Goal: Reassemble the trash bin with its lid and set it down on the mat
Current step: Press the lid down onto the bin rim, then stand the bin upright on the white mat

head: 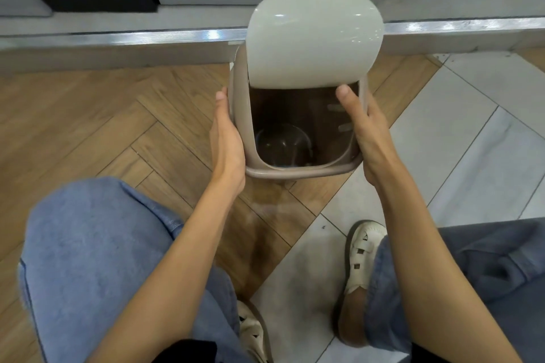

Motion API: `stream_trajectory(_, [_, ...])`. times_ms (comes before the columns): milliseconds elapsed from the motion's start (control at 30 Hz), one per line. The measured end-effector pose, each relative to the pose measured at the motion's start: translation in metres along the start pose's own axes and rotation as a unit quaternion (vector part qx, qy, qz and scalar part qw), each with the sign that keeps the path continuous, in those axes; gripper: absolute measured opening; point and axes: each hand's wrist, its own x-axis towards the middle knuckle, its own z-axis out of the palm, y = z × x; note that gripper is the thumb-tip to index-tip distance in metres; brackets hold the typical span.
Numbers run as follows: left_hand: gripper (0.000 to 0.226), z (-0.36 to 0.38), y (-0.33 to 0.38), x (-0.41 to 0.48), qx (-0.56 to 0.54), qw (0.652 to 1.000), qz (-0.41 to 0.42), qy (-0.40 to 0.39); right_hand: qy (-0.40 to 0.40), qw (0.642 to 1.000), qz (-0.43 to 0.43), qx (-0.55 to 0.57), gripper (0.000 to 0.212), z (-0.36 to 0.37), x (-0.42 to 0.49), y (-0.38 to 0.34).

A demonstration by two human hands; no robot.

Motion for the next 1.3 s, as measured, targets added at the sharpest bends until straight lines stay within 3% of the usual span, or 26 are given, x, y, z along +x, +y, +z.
stream_trajectory(300, [0.069,0.011,0.015,0.037,-0.025,0.999,0.007,0.027,0.018,0.999,0.027,0.043,0.072,0.017,0.036,-0.015])
stream_trajectory(633, [0.057,0.026,0.037,0.077,-0.007,0.999,0.012,0.03,0.052,0.997,0.031,0.037,0.085,0.031,0.084,-0.028])
stream_trajectory(833, [0.039,0.037,0.056,0.106,0.011,1.0,0.006,0.022,0.05,0.998,0.018,0.028,0.087,0.037,0.118,-0.039])
stream_trajectory(1033, [0.064,0.043,0.061,0.137,0.01,1.0,0.019,0.003,0.054,0.998,0.0,0.022,0.085,0.04,0.147,-0.044])
stream_trajectory(1133, [0.064,0.048,0.066,0.148,0.009,0.999,0.032,-0.007,0.048,0.998,-0.009,0.036,0.074,0.04,0.157,-0.047])
stream_trajectory(1300, [0.072,0.054,0.071,0.162,0.002,1.0,0.022,0.006,0.034,0.999,-0.015,0.036,0.074,0.039,0.168,-0.054])
